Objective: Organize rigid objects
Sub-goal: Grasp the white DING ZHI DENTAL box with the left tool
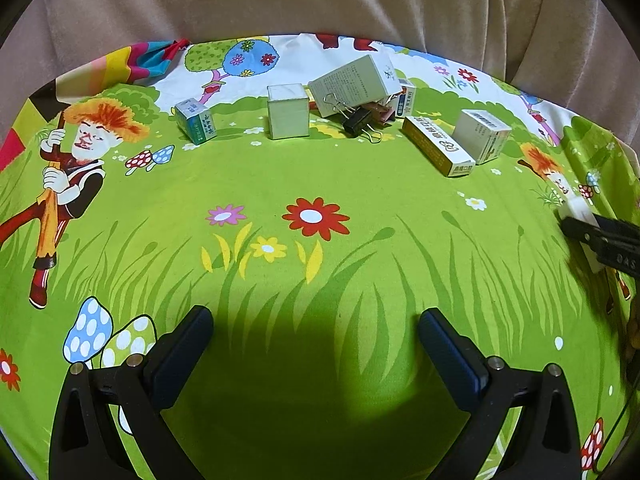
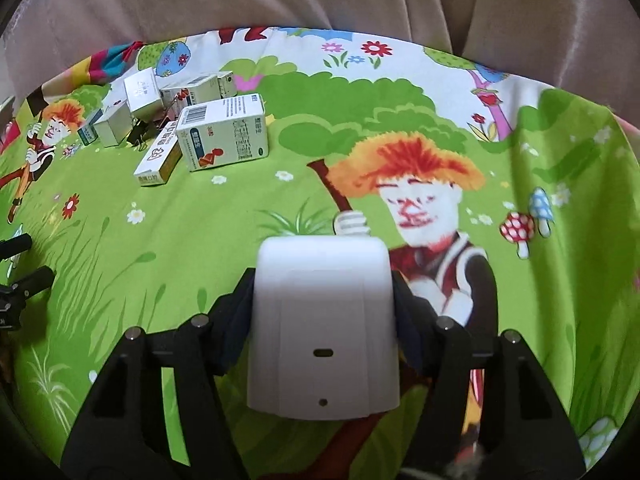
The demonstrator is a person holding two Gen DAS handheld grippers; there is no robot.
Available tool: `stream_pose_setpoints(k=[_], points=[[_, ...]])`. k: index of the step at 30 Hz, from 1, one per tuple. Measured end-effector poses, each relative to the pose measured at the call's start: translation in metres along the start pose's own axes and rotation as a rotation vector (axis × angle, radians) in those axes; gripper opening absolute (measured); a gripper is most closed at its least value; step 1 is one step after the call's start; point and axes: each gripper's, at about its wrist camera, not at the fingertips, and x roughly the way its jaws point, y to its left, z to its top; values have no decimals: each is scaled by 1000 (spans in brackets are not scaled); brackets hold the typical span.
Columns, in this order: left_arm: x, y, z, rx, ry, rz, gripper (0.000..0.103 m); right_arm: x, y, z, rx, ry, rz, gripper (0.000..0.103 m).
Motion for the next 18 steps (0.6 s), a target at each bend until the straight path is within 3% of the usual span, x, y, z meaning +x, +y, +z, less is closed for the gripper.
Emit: stream_pose_setpoints(k=[4, 11, 15, 16, 17, 18], points=[[15, -19, 22, -66, 34, 48, 103, 1, 1, 1, 0, 3, 0, 67], [64, -90, 88, 17, 30, 0, 103, 3, 1, 1, 2, 3, 1, 67], [89, -100, 120, 3, 22, 4, 103, 3, -1, 1, 8, 2, 10, 67], [92, -97, 125, -6, 15, 11, 94, 3, -1, 1, 9, 2, 11, 67], [89, -95, 126, -1, -16, 11, 59, 3, -1, 1, 10, 2, 12, 67], [83, -95, 125, 21, -38, 1, 36, 3, -1, 1, 10, 2, 13, 67]])
